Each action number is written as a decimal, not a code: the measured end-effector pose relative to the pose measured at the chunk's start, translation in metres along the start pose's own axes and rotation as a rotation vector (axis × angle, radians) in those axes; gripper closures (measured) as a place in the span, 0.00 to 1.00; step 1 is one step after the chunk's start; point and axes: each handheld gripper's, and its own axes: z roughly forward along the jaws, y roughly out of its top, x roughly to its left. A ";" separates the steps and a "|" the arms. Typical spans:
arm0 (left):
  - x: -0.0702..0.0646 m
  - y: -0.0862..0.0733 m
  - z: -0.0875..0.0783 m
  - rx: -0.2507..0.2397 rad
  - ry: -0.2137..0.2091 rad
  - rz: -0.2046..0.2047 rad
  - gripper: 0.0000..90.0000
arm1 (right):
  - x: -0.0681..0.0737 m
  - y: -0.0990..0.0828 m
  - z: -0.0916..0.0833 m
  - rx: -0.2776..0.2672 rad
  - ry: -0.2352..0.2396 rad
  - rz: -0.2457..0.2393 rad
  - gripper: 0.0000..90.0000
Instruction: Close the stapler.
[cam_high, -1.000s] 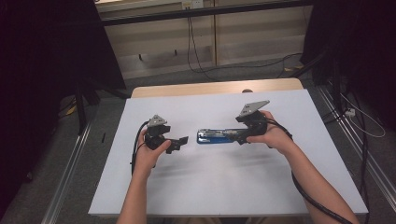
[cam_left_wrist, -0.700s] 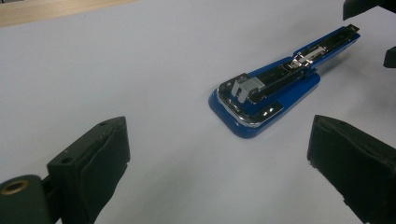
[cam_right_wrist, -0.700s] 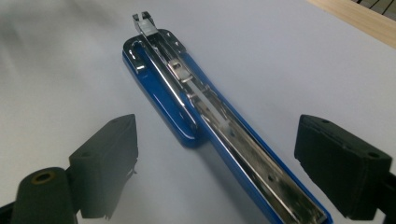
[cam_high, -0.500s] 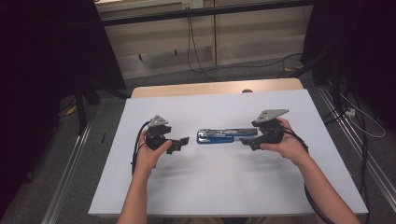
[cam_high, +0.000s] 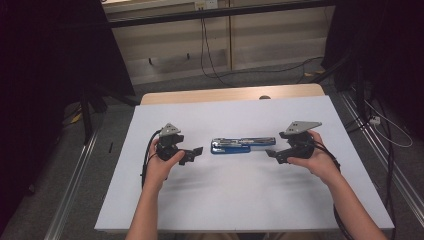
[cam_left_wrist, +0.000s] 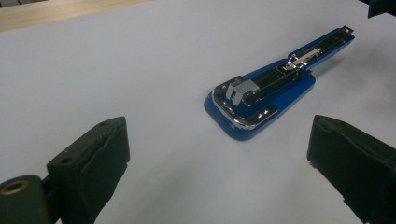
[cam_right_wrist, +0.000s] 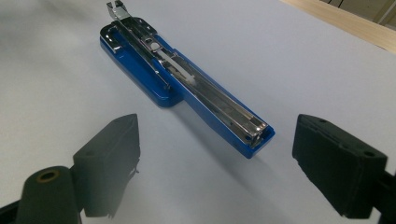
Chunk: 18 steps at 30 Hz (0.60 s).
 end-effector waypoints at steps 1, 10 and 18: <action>0.000 0.000 0.000 0.000 0.000 0.002 0.06 | 0.000 -0.001 -0.001 -0.006 -0.006 0.000 0.22; -0.001 0.001 0.000 0.000 0.003 0.009 0.07 | -0.006 -0.008 -0.010 -0.026 -0.047 0.031 0.39; -0.001 0.000 0.001 0.006 0.004 0.012 0.07 | -0.012 -0.016 -0.012 -0.009 -0.069 0.057 0.66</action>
